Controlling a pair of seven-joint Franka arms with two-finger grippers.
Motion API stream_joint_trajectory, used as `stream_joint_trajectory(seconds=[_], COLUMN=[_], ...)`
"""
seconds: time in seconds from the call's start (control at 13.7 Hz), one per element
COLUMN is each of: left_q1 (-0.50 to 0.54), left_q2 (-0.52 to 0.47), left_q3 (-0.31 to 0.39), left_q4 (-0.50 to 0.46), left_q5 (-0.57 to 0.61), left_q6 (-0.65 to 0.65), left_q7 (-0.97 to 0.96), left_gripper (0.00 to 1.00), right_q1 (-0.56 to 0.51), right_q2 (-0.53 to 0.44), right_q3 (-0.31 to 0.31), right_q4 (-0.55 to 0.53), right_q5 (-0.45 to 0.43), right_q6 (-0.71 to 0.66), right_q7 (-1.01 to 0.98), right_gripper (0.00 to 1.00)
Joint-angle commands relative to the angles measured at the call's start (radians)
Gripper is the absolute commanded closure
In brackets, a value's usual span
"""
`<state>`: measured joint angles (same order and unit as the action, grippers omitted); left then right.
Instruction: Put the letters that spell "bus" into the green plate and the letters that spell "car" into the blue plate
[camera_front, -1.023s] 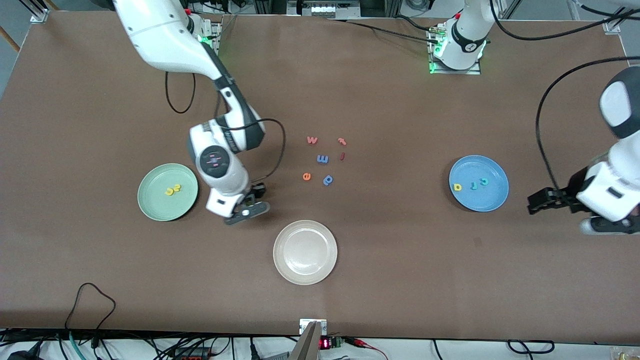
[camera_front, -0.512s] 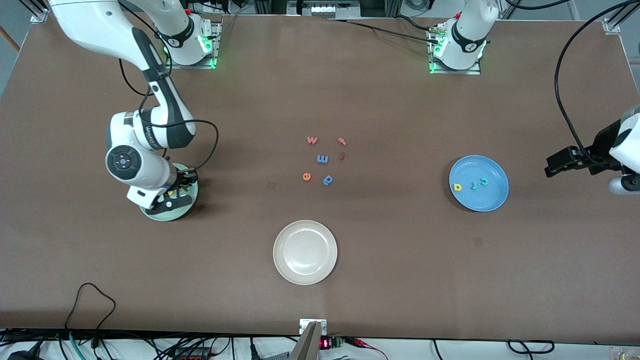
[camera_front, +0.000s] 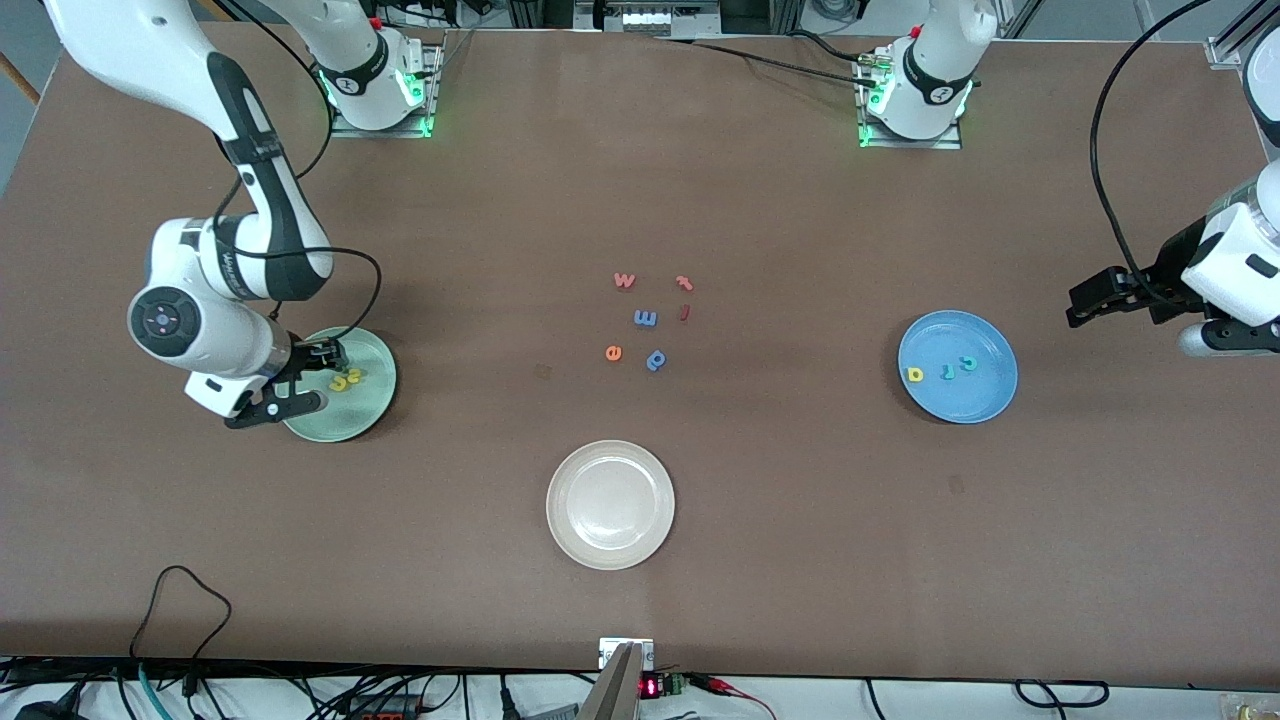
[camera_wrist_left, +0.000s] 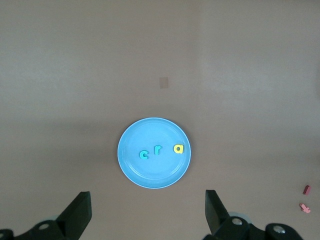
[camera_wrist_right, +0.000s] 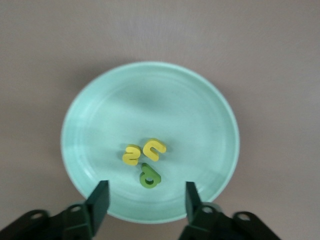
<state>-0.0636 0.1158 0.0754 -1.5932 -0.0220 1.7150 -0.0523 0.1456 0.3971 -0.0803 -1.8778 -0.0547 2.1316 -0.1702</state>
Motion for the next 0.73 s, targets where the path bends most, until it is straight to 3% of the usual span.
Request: stream_joint_trajectory(seconds=[0.0,0.22,0.44,0.66], left_q1=[0.007,0.024,0.025,0.027], left_q2=[-0.024,-0.025,-0.025,-0.012], left_q3=[0.006,0.007,0.009,0.009], left_q4=[-0.025,-0.011,-0.008,-0.001], left_q5=[-0.015,-0.018,-0.018,-0.018], left_q6=[0.017,0.012,0.009,0.005], left_q7=[0.011,0.014,0.022,0.023], left_gripper=[0.0,0.0,0.0,0.0], right_q1=[-0.011,-0.006,-0.009,-0.011], right_q2=[-0.046,-0.107,-0.207,-0.317], right_q3=[0.014,0.014,0.014,0.014], right_q4=[0.199,0.33,0.315,0.228], right_q5=[0.0,0.006,0.006,0.007], right_q6=[-0.252,-0.416,-0.479,-0.467], right_q7=[-0.012,0.024,0.031,0.034], right_gripper=[0.0,0.0,0.0,0.0])
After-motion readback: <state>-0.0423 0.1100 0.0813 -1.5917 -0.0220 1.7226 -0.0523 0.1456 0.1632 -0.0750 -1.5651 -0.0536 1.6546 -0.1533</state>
